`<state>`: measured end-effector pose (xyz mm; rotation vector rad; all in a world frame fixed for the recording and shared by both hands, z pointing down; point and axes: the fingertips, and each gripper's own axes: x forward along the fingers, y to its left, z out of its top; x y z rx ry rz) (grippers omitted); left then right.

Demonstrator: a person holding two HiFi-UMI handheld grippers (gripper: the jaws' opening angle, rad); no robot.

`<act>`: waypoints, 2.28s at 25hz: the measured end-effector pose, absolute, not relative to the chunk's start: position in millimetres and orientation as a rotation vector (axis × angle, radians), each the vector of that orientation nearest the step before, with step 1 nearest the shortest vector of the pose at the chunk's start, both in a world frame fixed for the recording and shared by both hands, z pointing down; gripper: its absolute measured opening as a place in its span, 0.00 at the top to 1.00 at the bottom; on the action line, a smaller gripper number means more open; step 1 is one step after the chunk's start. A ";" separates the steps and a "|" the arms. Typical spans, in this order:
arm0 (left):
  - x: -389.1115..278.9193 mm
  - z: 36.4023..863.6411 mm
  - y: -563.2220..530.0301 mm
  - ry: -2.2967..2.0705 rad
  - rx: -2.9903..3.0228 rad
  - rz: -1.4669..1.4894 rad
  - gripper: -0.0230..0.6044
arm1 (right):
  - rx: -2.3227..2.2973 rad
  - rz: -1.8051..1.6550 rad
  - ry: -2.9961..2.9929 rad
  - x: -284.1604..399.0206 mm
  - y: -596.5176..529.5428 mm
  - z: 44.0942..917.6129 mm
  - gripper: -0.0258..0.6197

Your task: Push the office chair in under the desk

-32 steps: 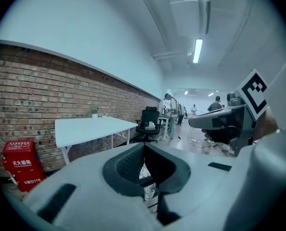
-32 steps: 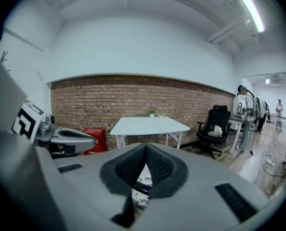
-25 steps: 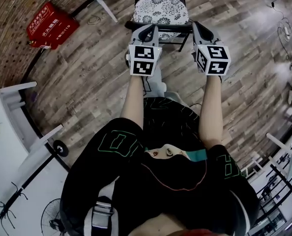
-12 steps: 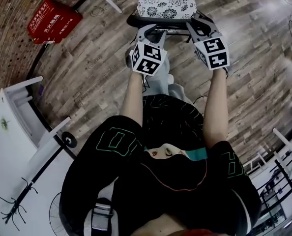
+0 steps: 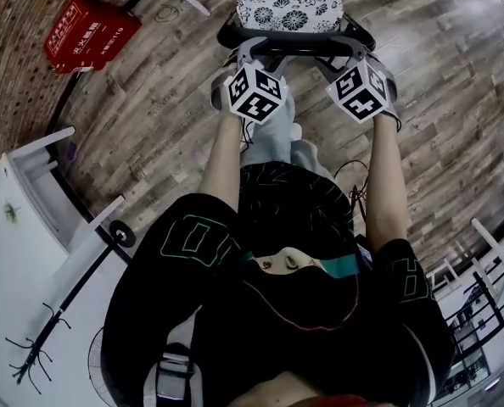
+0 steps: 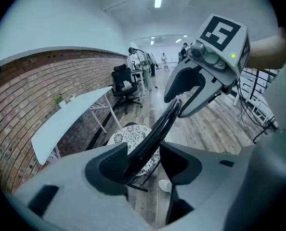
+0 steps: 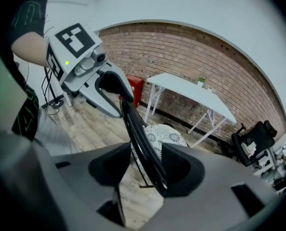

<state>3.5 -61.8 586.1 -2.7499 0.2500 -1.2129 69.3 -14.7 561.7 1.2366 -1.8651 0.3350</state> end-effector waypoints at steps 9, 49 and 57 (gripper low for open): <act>16.4 620.9 -68.2 -0.003 -2.526 -1.357 0.55 | 1.022 0.284 -1.771 69.5 -26.3 603.8 0.62; 66.7 642.0 -152.3 -0.114 -2.335 -1.579 0.61 | 0.790 0.047 -1.658 128.3 -122.0 645.8 0.78; 85.7 644.5 -176.4 -0.102 -2.344 -1.619 0.62 | 0.727 0.057 -1.652 148.4 -147.4 649.5 0.78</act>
